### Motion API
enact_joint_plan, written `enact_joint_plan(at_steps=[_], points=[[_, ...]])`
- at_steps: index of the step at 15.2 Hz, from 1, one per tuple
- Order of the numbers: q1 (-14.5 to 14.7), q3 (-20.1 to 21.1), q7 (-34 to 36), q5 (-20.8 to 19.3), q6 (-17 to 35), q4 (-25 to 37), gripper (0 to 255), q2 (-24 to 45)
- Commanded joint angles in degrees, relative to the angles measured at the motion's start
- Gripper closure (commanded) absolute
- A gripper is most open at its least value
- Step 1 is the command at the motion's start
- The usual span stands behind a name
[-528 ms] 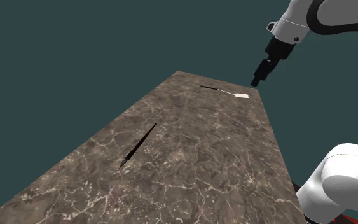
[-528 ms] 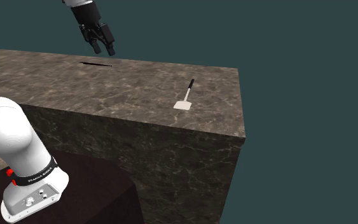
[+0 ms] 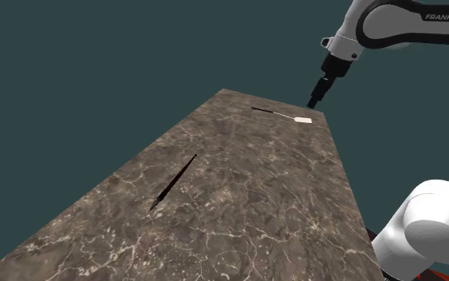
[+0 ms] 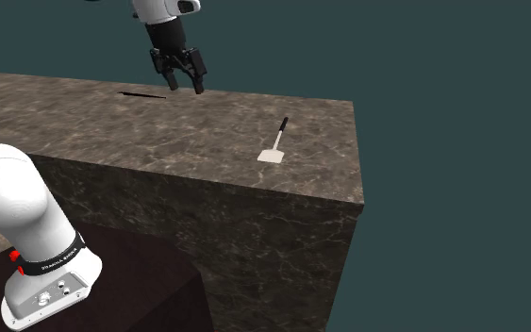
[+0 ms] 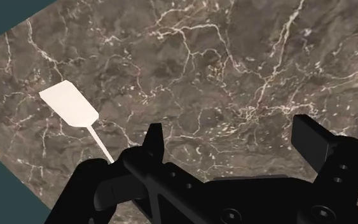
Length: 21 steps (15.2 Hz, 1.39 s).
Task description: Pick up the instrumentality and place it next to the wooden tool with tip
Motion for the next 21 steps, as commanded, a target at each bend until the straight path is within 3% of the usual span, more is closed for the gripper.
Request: enact_joint_plan(at_steps=[1,7,13,19,21], points=[[0.3,-2.4,-3.9,0.0,1.4,2.0,0,3.8],[1.4,-9.1,-15.6,2.2,4.8,9.8,0,16.5],[1.5,-14.1,-28.0,7.9,5.6,20.8,0,31.2],[-1.5,-15.7,-39.4,15.3,3.0,35.6,0,47.4],[-1.6,-15.5,-39.5,15.4,4.5,34.3,0,47.6]])
